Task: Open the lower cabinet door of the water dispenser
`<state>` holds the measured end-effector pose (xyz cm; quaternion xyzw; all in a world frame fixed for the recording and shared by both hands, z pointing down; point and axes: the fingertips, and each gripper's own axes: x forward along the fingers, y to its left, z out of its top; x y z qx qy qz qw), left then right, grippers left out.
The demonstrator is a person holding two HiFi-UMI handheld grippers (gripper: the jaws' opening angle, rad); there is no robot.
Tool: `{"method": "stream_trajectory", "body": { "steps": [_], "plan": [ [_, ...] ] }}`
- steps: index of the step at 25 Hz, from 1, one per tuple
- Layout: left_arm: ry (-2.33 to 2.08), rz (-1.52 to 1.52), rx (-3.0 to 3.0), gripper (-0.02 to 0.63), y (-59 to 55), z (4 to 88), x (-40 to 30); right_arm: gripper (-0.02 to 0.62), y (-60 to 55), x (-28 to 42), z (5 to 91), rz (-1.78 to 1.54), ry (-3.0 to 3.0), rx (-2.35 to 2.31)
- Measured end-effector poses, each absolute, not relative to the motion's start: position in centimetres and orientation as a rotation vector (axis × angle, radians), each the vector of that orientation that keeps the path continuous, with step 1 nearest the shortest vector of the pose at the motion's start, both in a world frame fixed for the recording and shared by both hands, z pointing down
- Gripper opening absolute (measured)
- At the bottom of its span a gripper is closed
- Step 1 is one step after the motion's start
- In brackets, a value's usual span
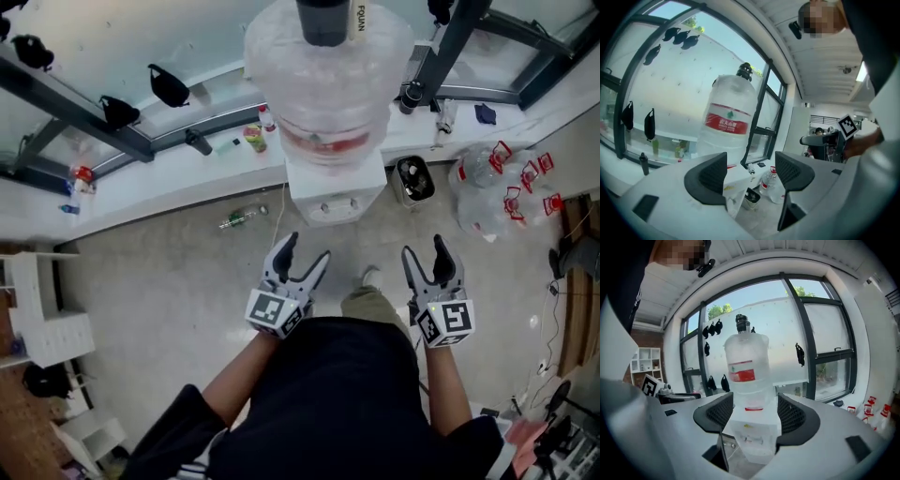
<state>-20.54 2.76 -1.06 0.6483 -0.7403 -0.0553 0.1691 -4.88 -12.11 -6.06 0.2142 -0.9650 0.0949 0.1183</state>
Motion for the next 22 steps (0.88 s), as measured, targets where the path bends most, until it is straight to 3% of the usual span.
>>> {"method": "stream_trajectory", "body": {
  "steps": [14,22],
  "plan": [
    [-2.296,-0.099,1.572,0.296,-1.6,-0.8,-17.9,0.262,-20.1,-6.0,-2.7,0.375,-2.814,0.283],
    [-2.208,-0.075,1.603,0.296,-1.6,1.1,-17.7,0.262,-20.6,-6.1,0.4,0.392,-2.775,0.325]
  ]
}}
